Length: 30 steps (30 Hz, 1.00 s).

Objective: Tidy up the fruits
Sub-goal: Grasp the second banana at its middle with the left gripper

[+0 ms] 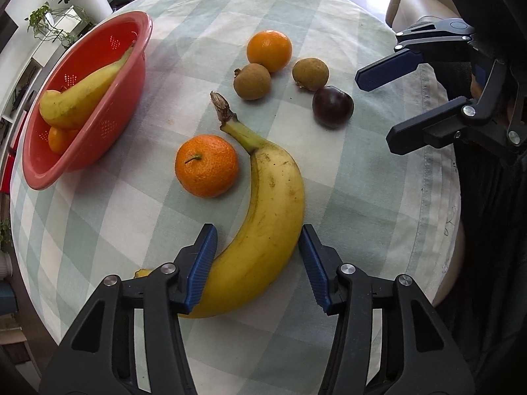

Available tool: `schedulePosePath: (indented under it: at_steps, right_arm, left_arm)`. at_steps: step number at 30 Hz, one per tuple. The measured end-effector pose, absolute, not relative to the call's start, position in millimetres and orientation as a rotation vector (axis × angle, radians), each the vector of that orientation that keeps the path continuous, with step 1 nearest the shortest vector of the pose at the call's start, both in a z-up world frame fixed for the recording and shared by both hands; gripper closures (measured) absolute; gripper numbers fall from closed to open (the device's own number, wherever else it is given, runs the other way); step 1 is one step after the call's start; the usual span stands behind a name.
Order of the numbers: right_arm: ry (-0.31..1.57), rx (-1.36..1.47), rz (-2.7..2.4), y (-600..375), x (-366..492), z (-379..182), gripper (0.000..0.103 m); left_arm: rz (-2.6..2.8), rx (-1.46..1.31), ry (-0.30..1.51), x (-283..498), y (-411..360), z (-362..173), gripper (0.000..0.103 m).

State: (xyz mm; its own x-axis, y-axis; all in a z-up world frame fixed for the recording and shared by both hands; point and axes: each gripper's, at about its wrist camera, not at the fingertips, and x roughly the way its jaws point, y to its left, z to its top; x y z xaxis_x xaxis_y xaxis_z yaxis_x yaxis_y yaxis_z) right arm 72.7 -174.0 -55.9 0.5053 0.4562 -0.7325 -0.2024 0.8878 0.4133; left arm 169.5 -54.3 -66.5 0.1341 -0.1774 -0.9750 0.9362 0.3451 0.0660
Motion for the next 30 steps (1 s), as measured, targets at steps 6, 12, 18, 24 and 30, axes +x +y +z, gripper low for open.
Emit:
schedulePosePath:
  at_steps: [6, 12, 18, 24, 30]
  right_arm:
    - [0.975, 0.289, 0.387, -172.9, 77.8, -59.7, 0.041]
    - [0.984, 0.272, 0.375, -170.1, 81.5, -61.6, 0.042]
    - [0.992, 0.277, 0.373, -171.5, 84.1, -65.7, 0.042]
    - [0.989, 0.276, 0.371, -170.7, 85.7, -65.7, 0.042]
    - [0.992, 0.27, 0.372, -167.1, 89.0, -66.2, 0.042]
  left_arm:
    - [-0.947, 0.878, 1.147, 179.0, -58.7, -66.2, 0.052]
    - [-0.93, 0.853, 1.15, 181.9, -59.1, -63.1, 0.055]
    - [-0.881, 0.838, 1.132, 182.6, -61.4, -58.9, 0.063]
    - [-0.856, 0.789, 1.114, 179.6, -61.4, -51.1, 0.065]
    - [-0.844, 0.752, 1.097, 164.1, -55.3, -54.1, 0.066]
